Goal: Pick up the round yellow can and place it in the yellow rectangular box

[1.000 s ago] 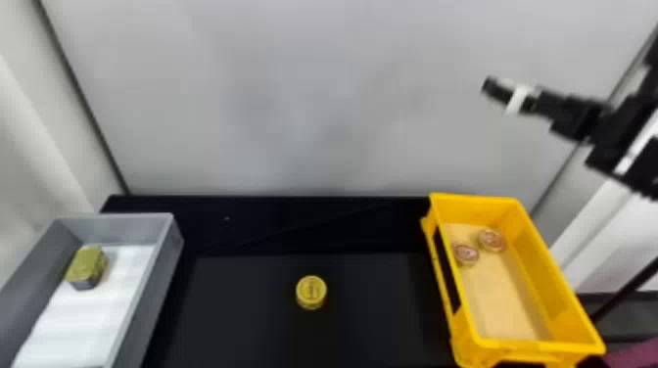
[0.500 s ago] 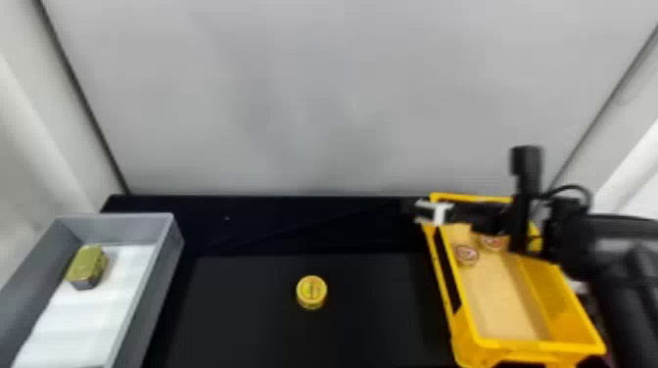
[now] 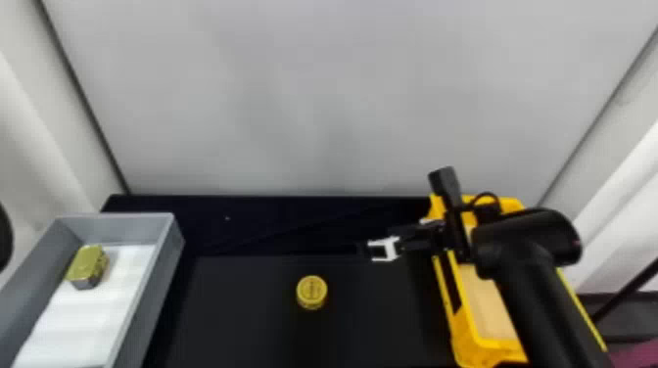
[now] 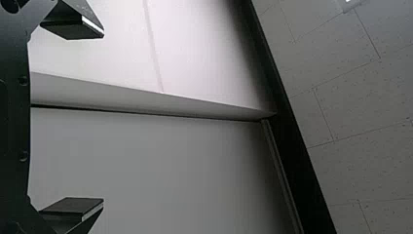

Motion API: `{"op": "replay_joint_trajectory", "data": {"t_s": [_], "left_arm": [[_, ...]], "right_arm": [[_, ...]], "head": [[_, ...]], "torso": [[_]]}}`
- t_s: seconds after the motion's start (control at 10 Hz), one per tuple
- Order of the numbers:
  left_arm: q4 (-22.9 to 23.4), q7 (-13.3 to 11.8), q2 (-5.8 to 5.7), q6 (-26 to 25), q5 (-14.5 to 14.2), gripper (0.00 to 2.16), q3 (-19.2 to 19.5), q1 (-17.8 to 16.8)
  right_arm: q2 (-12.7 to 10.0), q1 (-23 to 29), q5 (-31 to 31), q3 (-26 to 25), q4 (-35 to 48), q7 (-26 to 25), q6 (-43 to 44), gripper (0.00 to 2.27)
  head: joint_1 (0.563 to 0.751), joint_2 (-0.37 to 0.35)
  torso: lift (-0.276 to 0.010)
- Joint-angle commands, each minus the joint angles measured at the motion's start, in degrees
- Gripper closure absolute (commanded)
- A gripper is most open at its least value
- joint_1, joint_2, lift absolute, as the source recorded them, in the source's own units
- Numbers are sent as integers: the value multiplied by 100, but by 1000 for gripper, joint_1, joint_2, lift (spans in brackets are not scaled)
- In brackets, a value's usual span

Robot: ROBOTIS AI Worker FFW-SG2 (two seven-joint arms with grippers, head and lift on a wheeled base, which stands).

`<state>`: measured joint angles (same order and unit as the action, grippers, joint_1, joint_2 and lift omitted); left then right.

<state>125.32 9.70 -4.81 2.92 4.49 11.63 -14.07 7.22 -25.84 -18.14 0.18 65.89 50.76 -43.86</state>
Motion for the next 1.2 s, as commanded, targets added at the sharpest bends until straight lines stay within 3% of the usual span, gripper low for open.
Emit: {"op": "replay_joint_trajectory", "data": {"t_s": [0.0,0.3,0.6,0.8,1.1], "left_arm": [[-78,42,23,86,-1,65,-64,-26],[-228,103,41,226,8,65,-169,-61],[-377,130,59,323,26,56,-310,-132],[-403,138,41,332,61,56,-389,-176],[-439,138,67,455,105,48,-442,-184]], "right_arm": [[-98,-360,-103,421,-1025,-55,412,-1],[-177,-738,73,1028,-2053,-178,887,-1],[-353,-888,354,1309,-2713,-521,1256,-1],[-388,-949,495,1969,-2748,-679,1572,-1],[-459,-905,671,2303,-2853,-688,2100,-1]], "head": [[694,-78],[694,-78],[694,-78],[694,-78],[694,-78]], "torso": [[-2],[-2],[-2],[-2],[-2]]}}
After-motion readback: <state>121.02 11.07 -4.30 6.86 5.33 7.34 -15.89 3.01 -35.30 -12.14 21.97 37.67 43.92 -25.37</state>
